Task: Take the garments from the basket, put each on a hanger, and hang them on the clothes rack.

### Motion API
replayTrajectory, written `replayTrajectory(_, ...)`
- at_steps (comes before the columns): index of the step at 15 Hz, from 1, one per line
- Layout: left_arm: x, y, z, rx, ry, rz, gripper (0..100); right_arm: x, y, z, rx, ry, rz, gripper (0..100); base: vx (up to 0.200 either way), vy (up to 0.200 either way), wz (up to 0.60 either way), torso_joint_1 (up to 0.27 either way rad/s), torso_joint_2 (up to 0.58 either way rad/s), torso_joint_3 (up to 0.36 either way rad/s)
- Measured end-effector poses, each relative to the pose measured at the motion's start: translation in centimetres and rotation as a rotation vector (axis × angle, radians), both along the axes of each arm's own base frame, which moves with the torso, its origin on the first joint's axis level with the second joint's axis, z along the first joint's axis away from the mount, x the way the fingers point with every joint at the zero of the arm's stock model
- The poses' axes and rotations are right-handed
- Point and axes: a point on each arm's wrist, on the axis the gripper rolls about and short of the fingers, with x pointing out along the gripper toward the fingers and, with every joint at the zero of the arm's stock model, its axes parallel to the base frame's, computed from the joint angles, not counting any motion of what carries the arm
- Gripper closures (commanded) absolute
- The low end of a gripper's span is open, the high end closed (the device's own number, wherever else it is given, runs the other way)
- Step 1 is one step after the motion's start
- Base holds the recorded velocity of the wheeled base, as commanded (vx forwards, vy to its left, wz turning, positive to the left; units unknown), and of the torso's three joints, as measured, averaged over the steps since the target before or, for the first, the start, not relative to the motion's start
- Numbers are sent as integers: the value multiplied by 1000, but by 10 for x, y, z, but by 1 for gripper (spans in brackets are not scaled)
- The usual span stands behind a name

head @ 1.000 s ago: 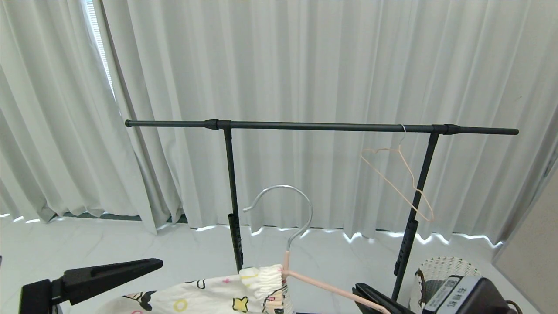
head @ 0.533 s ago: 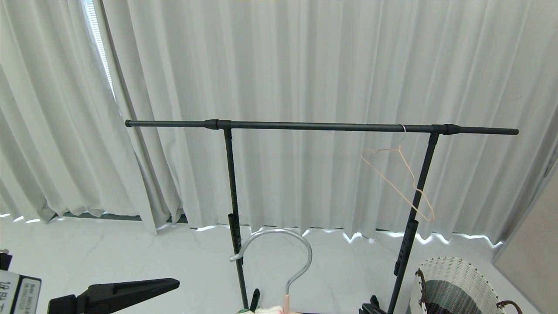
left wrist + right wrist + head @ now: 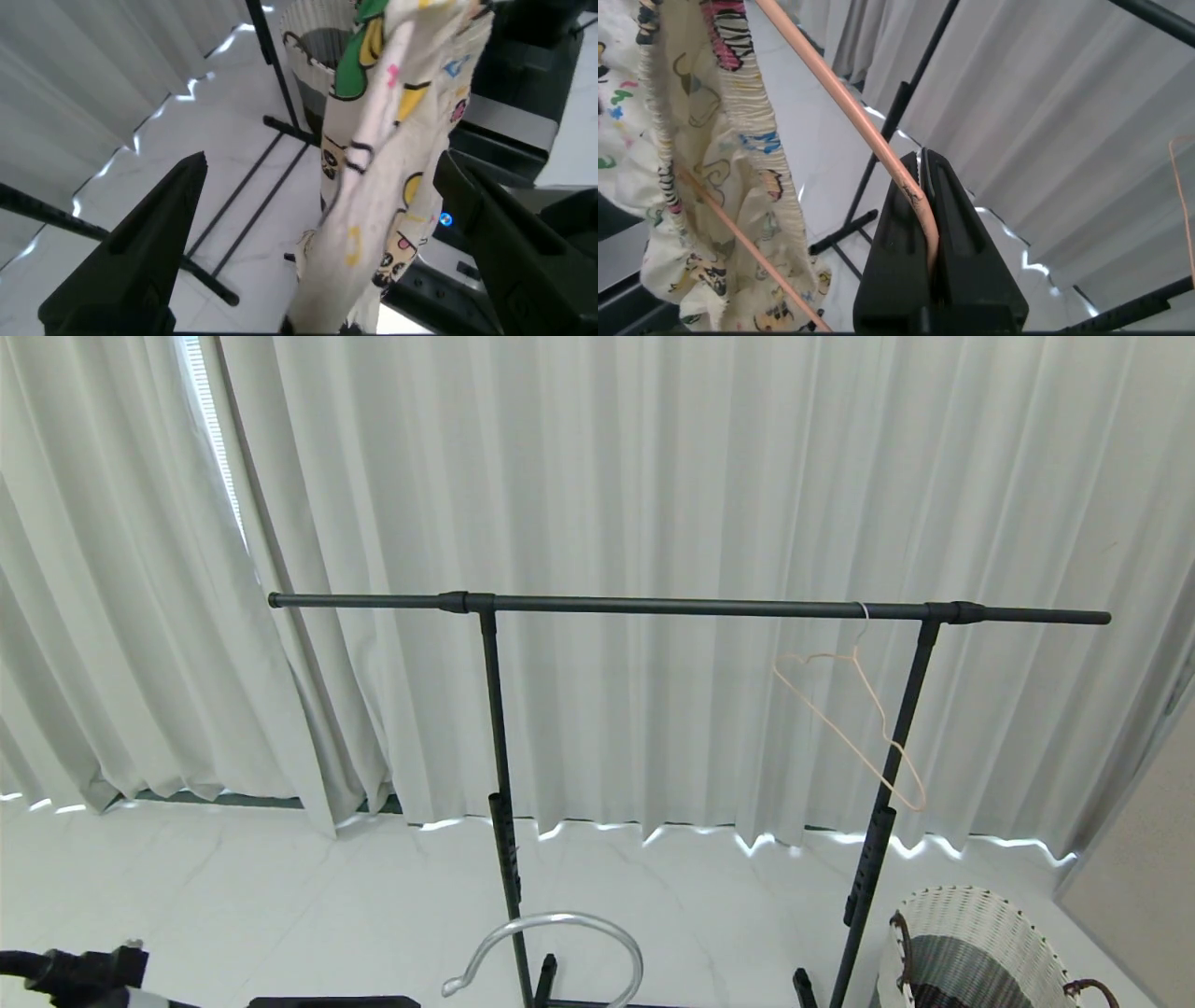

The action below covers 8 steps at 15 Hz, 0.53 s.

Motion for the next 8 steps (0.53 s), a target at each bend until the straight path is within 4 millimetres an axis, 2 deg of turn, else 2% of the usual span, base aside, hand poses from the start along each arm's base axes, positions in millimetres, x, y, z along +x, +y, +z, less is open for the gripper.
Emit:
replayTrajectory(6, 2, -4, -15, 70, 41, -21, 0, -3, 0, 0, -16, -15, 18, 100, 0, 0, 0, 0, 0, 0)
replayTrajectory(7, 2, -4, -16, 77, 39, -25, 100, -3, 0, 0, -16, -15, 18, 100, 0, 0, 0, 0, 0, 0)
replayTrajectory(8, 2, -4, -18, 83, 39, -26, 100, -3, 0, 0, -16, -15, 18, 100, 0, 0, 0, 0, 0, 0)
